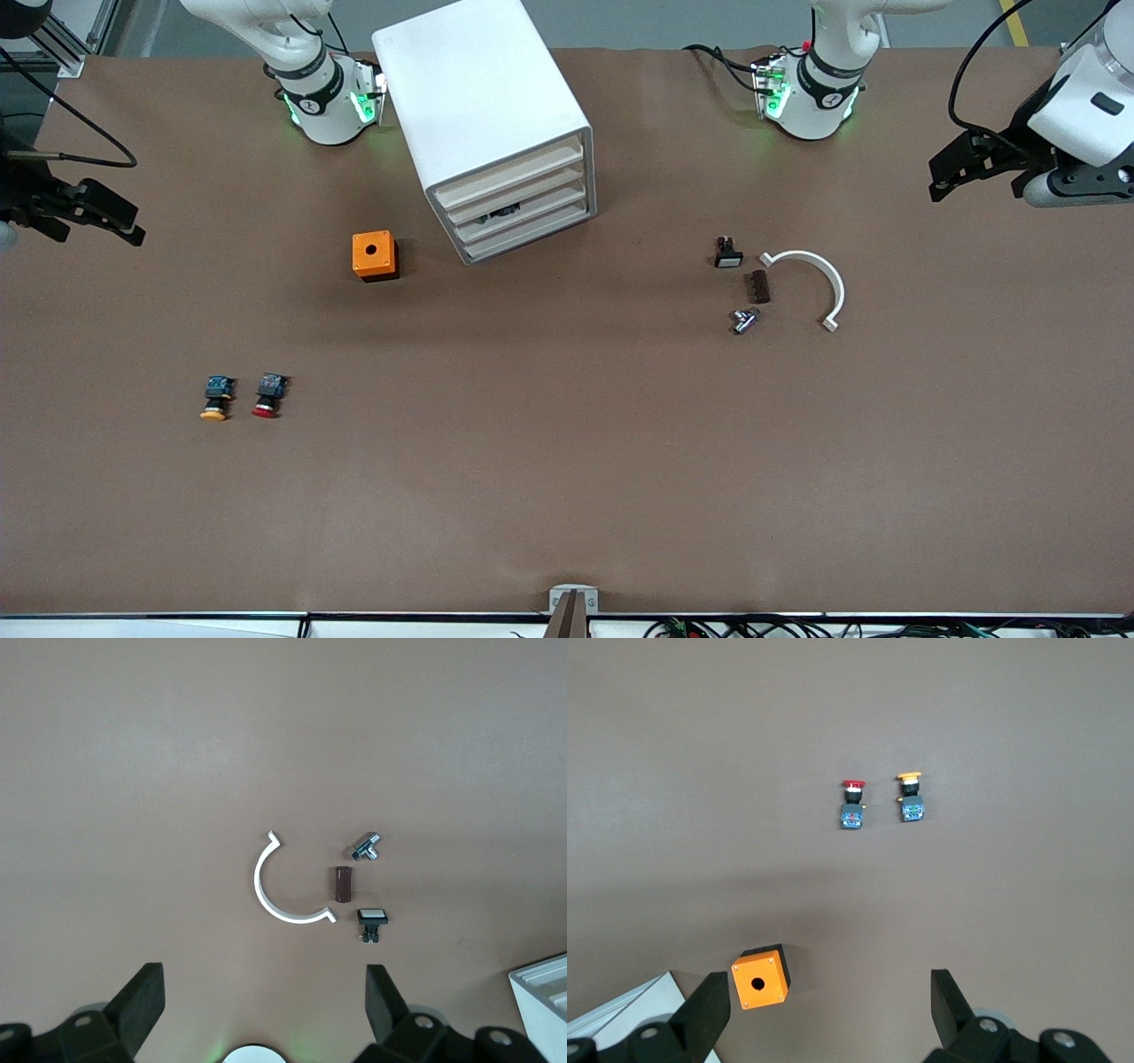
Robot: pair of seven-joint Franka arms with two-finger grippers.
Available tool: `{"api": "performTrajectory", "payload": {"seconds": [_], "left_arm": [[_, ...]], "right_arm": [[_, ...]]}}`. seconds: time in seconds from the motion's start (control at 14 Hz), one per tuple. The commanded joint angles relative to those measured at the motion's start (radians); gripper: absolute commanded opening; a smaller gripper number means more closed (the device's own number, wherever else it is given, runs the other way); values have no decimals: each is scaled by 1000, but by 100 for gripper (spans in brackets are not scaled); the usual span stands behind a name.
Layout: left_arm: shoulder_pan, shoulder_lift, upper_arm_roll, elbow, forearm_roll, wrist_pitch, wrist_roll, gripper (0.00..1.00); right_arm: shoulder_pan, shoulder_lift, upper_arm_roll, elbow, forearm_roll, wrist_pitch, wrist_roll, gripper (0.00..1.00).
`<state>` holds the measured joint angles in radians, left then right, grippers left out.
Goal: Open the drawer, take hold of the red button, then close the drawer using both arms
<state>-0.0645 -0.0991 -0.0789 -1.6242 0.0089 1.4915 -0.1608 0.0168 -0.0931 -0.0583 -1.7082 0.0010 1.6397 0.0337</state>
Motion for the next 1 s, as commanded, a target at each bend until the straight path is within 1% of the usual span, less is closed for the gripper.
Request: {"api": "performTrajectory", "payload": {"seconds": [0.0,0.29,0.5,0.93], "left_arm": [[6,10,-1,26,-7,-13,12,100],[8,12,-1,35,-1,-13,14,100],[8,47,1,63,3,-14,15,100],[8,47,2,69,5,-13,6,100]], "right_arm": [[-1,-10,6,5,10,-17,20,100],[8,-13,8,10,10,-18,21,100],[6,-13,6,10,10,-30,21,100],[2,-11,1,9,10,-38,21,100]]}}
